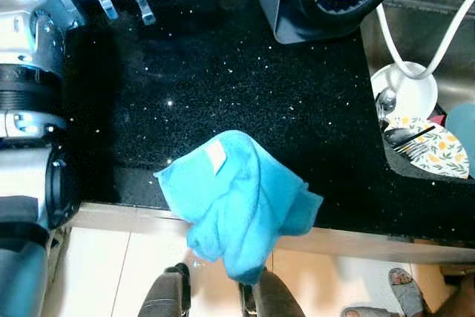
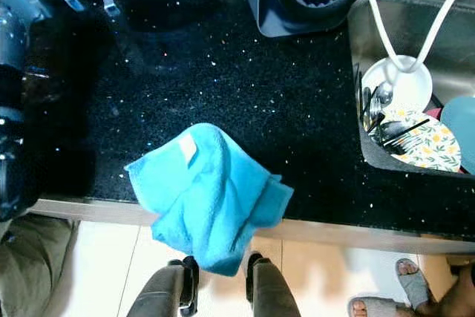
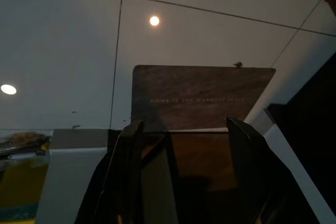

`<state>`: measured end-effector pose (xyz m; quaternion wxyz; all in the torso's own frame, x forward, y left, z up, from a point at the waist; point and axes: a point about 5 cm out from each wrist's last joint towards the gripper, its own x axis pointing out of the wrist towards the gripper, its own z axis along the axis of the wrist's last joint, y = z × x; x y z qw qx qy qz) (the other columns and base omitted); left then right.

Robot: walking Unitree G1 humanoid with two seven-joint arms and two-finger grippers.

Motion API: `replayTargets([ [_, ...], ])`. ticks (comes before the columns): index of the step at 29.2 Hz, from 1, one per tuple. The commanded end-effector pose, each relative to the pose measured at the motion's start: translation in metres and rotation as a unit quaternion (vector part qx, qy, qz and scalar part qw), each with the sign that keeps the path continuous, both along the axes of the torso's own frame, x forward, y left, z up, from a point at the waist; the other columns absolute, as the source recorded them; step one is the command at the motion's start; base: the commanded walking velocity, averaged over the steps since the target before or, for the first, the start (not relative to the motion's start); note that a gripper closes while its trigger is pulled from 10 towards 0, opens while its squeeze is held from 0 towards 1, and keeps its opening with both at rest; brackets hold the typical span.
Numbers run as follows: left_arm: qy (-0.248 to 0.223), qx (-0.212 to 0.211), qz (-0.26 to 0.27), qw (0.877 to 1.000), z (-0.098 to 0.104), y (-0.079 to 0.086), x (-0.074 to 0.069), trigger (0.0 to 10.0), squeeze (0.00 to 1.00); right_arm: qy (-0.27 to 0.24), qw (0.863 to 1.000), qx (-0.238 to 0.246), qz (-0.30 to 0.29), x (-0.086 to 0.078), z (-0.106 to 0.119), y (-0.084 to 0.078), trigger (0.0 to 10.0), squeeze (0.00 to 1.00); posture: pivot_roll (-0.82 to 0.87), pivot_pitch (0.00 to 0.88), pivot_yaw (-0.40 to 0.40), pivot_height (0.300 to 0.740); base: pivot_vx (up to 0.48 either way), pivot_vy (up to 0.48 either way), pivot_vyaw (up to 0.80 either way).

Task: Kitchen organization

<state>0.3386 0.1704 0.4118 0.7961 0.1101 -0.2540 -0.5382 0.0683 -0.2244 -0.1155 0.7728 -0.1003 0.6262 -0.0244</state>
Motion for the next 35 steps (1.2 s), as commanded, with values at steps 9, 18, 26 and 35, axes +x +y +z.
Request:
replayTargets([
  [9, -0.013, -0.063, -0.066, 0.996, -0.017, -0.034, -0.040, 0.0, 0.00, 0.013, 1.000, 0.006, -0.011, -0.008, -0.002, 0.003, 10.0, 0.00, 0.03, 0.253, -0.026, 0.740, 0.000, 0.000, 0.00],
  [18, 0.030, -0.157, -0.081, 0.984, -0.046, -0.061, -0.052, 0.2, 0.00, -0.003, 1.000, 0.006, -0.010, 0.000, -0.001, 0.005, 10.0, 0.00, 0.06, 0.221, -0.026, 0.740, 0.000, 0.000, 0.00],
  [26, 0.038, -0.200, -0.054, 0.977, -0.052, -0.067, -0.056, 10.0, 0.00, -0.020, 1.000, 0.009, -0.010, 0.008, 0.000, 0.008, 10.0, 0.00, 0.08, 0.185, -0.018, 0.740, 0.000, 0.000, 0.00],
  [35, 0.073, -0.178, -0.011, 0.981, -0.067, -0.082, -0.048, 10.0, 0.00, -0.027, 1.000, 0.012, -0.008, 0.015, 0.000, 0.011, 10.0, 0.00, 0.09, 0.168, -0.010, 0.740, 0.000, 0.000, 0.00],
])
